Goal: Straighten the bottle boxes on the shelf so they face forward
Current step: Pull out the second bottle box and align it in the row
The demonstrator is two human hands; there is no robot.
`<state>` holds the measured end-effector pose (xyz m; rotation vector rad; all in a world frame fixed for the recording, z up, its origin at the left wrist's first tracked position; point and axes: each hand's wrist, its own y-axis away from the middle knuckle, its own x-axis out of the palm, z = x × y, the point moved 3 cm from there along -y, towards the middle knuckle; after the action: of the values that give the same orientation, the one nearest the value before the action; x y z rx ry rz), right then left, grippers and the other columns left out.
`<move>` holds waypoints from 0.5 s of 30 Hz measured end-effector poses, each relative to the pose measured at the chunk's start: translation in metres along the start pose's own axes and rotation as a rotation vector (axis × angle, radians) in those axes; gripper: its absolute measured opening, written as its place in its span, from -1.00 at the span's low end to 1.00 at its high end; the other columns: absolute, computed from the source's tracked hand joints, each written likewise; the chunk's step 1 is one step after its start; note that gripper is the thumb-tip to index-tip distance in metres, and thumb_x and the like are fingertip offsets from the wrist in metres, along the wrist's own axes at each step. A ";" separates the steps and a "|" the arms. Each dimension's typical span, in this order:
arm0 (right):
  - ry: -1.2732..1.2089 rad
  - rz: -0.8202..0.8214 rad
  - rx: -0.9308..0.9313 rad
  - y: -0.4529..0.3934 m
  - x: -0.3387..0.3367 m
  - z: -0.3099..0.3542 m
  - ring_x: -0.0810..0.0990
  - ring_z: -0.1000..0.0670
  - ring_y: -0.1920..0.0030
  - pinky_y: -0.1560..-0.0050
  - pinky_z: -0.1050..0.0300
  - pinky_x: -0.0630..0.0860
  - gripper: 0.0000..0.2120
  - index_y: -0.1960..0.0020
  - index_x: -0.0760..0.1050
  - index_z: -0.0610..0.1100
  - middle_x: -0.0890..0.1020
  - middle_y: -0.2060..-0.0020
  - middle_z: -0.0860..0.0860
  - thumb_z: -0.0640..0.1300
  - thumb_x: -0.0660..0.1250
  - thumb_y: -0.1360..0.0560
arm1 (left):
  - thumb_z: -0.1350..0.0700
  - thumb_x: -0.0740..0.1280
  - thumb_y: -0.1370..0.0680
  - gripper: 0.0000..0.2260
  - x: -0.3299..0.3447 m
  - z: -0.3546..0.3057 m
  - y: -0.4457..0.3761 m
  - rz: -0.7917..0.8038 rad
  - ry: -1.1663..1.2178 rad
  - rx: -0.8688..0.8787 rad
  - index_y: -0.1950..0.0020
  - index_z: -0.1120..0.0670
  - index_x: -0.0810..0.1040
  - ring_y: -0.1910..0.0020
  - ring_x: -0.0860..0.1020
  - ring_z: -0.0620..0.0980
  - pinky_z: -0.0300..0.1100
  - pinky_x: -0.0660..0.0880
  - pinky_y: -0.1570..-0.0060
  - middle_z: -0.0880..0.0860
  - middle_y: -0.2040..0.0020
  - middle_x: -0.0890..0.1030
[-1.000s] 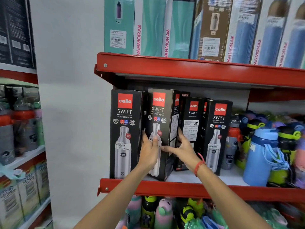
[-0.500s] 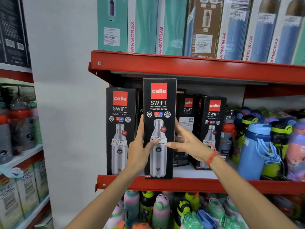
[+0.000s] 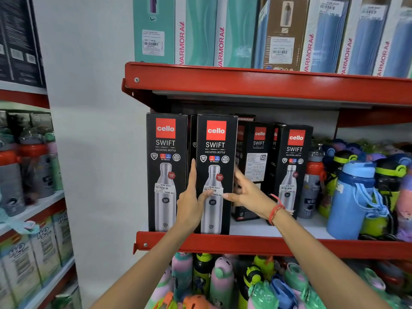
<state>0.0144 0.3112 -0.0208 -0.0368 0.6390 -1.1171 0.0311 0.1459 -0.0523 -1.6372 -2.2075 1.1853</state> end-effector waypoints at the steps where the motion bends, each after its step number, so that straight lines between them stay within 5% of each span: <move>1: -0.002 0.002 0.002 -0.001 0.000 -0.001 0.28 0.08 -0.49 -0.38 0.26 0.35 -0.08 -0.56 -0.13 0.15 0.13 -0.57 0.07 -0.40 0.33 -0.50 | 0.05 0.31 -0.56 -0.22 0.000 -0.001 0.000 0.001 -0.003 -0.006 -0.49 -0.33 -0.21 0.29 0.45 -0.07 -0.33 0.43 0.23 -0.29 0.29 0.23; 4: -0.024 -0.007 0.006 -0.002 0.001 -0.004 0.31 0.03 -0.49 -0.37 0.23 0.36 -0.08 -0.57 -0.13 0.12 0.15 -0.56 0.04 -0.42 0.32 -0.49 | 0.05 0.31 -0.57 -0.22 0.000 0.000 -0.002 0.001 -0.016 -0.038 -0.47 -0.36 -0.22 0.34 0.52 0.17 -0.09 0.54 0.19 -0.27 0.28 0.27; 7: -0.044 -0.014 0.008 -0.002 0.002 -0.004 0.33 0.01 -0.47 -0.29 0.31 0.41 -0.10 -0.57 -0.14 0.10 0.16 -0.56 0.05 -0.42 0.30 -0.51 | 0.07 0.30 -0.57 -0.22 0.000 -0.001 -0.001 -0.006 -0.015 -0.057 -0.47 -0.34 -0.23 0.35 0.50 0.17 -0.14 0.54 0.26 -0.22 0.24 0.35; 10: -0.055 -0.024 0.007 -0.002 0.003 -0.004 0.37 0.05 -0.44 -0.21 0.36 0.46 -0.12 -0.57 -0.14 0.10 0.19 -0.53 0.07 -0.41 0.29 -0.52 | 0.06 0.30 -0.57 -0.22 -0.001 -0.003 -0.002 0.005 -0.034 -0.075 -0.44 -0.37 -0.25 0.33 0.55 0.29 0.09 0.59 0.23 -0.13 0.22 0.41; 12: -0.045 -0.037 0.008 -0.003 0.003 -0.005 0.37 0.02 -0.45 -0.25 0.30 0.44 -0.11 -0.57 -0.14 0.12 0.18 -0.55 0.06 -0.39 0.30 -0.52 | 0.08 0.30 -0.57 -0.22 -0.001 -0.003 -0.002 -0.002 -0.023 -0.072 -0.43 -0.36 -0.25 0.44 0.50 0.20 0.04 0.58 0.31 -0.12 0.28 0.46; 15: -0.025 -0.038 0.004 -0.005 0.004 -0.005 0.33 -0.01 -0.48 -0.39 0.06 0.38 -0.11 -0.56 -0.13 0.13 0.16 -0.56 0.04 -0.38 0.31 -0.51 | 0.12 0.30 -0.57 -0.22 -0.002 -0.003 0.001 -0.019 -0.029 -0.072 -0.44 -0.30 -0.25 0.55 0.31 -0.07 -0.27 0.39 0.49 0.21 0.39 0.51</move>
<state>0.0084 0.3067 -0.0254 -0.0593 0.6156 -1.1535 0.0340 0.1459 -0.0503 -1.6319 -2.3043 1.1446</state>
